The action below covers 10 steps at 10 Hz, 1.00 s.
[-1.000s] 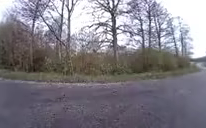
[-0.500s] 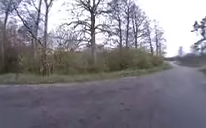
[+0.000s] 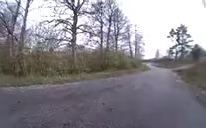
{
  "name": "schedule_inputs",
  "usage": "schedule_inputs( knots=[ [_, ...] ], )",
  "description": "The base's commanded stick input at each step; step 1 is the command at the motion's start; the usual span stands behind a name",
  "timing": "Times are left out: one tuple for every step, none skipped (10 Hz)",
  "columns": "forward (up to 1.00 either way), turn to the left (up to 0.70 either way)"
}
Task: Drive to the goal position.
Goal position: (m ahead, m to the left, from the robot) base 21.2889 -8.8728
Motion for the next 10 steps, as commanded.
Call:
schedule_inputs(
  knots=[
    [0.0, -0.45],
    [0.0, -0.45],
    [0.0, -0.45],
    [0.0, -0.45],
    [0.0, -0.45],
    [0.0, -0.45],
    [0.0, -0.45],
    [0.0, -0.45],
    [0.0, -0.45],
    [0.0, -0.45]
  ],
)
